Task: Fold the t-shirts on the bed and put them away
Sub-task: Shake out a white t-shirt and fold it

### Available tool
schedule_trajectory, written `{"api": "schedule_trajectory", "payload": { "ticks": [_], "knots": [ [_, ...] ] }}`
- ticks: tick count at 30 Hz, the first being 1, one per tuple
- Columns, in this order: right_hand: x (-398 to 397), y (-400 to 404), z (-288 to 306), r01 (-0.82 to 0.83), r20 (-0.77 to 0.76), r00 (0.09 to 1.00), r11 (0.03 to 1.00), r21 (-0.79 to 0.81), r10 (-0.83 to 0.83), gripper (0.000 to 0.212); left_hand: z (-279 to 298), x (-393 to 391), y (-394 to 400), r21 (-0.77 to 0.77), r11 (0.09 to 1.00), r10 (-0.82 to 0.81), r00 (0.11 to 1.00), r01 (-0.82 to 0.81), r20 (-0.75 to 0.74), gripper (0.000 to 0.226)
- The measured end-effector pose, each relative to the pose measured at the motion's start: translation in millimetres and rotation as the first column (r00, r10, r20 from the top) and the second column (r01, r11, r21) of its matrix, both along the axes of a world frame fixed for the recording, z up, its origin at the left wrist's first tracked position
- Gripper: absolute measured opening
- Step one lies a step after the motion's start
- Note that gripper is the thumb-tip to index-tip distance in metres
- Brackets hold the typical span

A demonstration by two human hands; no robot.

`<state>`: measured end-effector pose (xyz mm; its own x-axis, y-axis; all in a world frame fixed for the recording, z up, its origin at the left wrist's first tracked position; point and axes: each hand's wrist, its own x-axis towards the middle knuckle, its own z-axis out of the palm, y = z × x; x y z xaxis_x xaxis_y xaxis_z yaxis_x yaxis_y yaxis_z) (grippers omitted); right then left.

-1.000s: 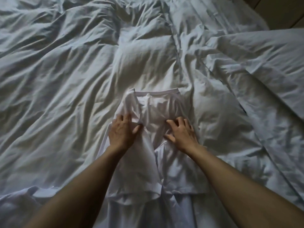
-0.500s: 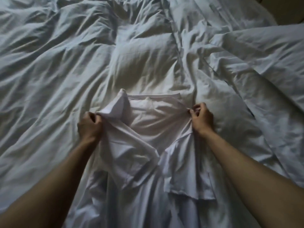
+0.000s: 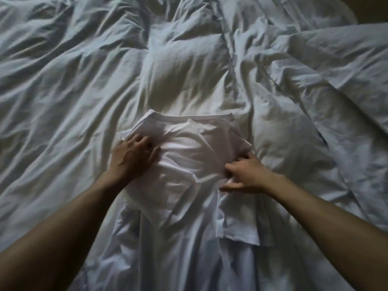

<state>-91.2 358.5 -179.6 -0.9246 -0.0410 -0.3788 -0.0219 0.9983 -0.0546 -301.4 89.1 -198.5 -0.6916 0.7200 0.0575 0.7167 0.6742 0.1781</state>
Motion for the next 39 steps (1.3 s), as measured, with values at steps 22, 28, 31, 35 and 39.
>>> {"api": "schedule_trajectory", "payload": {
  "ticks": [22, 28, 31, 35, 39],
  "knots": [
    [14.1, -24.7, -1.0, 0.672, -0.322, 0.444, 0.549, -0.498, -0.836, 0.055, 9.8, 180.7, 52.8, 0.057, 0.955, 0.205, 0.789, -0.29, 0.58, 0.098],
    [63.3, -46.8, -8.7, 0.869, 0.167, 0.407, 0.324, -0.373, -0.898, 0.089, 11.3, 184.2, 51.1, 0.191, 0.895, 0.237, 0.792, -0.404, 0.563, 0.041],
    [74.2, -60.8, -18.2, 0.884, 0.354, 0.29, 0.107, -0.455, -0.889, 0.04, 14.2, 173.8, 51.2, 0.261, 0.843, 0.232, 0.755, -0.47, 0.613, 0.019],
    [75.9, -59.4, -4.7, 0.733, 0.431, 0.163, -0.184, -0.655, -0.887, 0.014, 17.6, 176.1, 42.8, 0.253, 0.965, 0.021, 0.982, -0.068, 0.185, 0.056],
    [58.3, -61.0, 32.2, 0.474, 0.593, 0.19, -0.456, -0.753, -0.782, 0.016, 19.9, 222.4, 46.3, 0.138, 0.949, -0.313, 0.911, 0.285, 0.27, 0.112]
  ]
}}
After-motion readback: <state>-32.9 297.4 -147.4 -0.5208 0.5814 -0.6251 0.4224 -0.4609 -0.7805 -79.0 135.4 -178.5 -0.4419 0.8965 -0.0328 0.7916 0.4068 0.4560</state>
